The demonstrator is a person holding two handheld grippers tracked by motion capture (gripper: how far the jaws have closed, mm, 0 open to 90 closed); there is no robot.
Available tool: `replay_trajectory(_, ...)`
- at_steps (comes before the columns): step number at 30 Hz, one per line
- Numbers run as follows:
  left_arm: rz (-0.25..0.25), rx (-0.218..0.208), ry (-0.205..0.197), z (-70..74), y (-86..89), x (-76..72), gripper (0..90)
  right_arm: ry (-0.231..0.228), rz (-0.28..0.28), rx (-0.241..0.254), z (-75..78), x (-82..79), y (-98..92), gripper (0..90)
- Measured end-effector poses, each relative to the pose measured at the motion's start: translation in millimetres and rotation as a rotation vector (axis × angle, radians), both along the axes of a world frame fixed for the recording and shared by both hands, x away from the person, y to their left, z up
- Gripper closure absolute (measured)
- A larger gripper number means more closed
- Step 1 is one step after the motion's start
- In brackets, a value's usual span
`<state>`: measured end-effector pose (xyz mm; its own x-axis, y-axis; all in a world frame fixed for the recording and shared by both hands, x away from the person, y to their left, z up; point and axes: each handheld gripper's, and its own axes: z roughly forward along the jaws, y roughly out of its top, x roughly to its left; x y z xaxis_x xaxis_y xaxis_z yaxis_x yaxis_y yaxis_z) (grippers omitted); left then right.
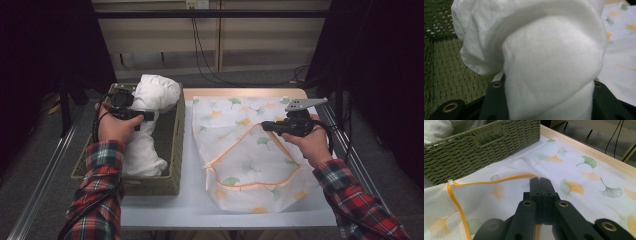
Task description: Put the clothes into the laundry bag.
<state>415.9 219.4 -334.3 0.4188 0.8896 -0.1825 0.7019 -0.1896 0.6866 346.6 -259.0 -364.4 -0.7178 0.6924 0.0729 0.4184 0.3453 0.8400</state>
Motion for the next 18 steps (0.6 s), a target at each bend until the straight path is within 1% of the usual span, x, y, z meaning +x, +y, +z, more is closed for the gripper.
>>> replay_trajectory(3,-0.014,-0.015,-0.015,9.7,-1.8,-0.3,55.7,0.004,0.001,0.000,-1.4,0.5,1.4,90.0)
replay_trajectory(6,-0.030,-0.028,-0.021,20.9,-5.2,-0.8,55.8,0.006,0.004,-0.004,-2.7,1.3,2.4,90.0)
replay_trajectory(7,-0.048,-0.028,-0.025,27.0,-6.8,-1.4,55.8,0.009,0.000,-0.004,-3.0,1.6,3.0,90.0)
replay_trajectory(8,-0.048,-0.028,-0.025,27.0,-6.8,-1.4,55.8,0.009,0.000,-0.004,-3.0,1.6,3.0,90.0)
replay_trajectory(9,-0.057,-0.035,-0.032,30.6,-8.5,-2.1,55.8,0.009,0.000,-0.004,-3.1,2.4,3.3,90.0)
replay_trajectory(10,-0.073,-0.046,-0.033,35.6,-10.6,-3.0,55.8,0.007,-0.004,-0.008,-3.2,2.7,3.4,90.0)
replay_trajectory(12,-0.088,-0.061,-0.035,41.1,-13.0,-4.2,55.8,0.011,-0.004,-0.006,-3.6,3.3,3.9,90.0)
replay_trajectory(14,-0.105,-0.060,-0.041,46.2,-16.1,-5.8,55.8,0.014,-0.007,-0.003,-4.1,3.5,4.8,90.0)
replay_trajectory(15,-0.105,-0.060,-0.041,46.2,-16.1,-5.8,55.8,0.014,-0.007,-0.003,-4.1,3.5,4.8,90.0)
replay_trajectory(16,-0.124,-0.061,-0.040,50.2,-19.0,-6.9,55.8,0.013,-0.007,-0.009,-4.5,4.0,5.6,90.0)
replay_trajectory(18,-0.127,-0.063,-0.039,52.1,-20.4,-7.3,55.8,0.011,-0.009,-0.007,-4.5,4.6,6.1,90.0)
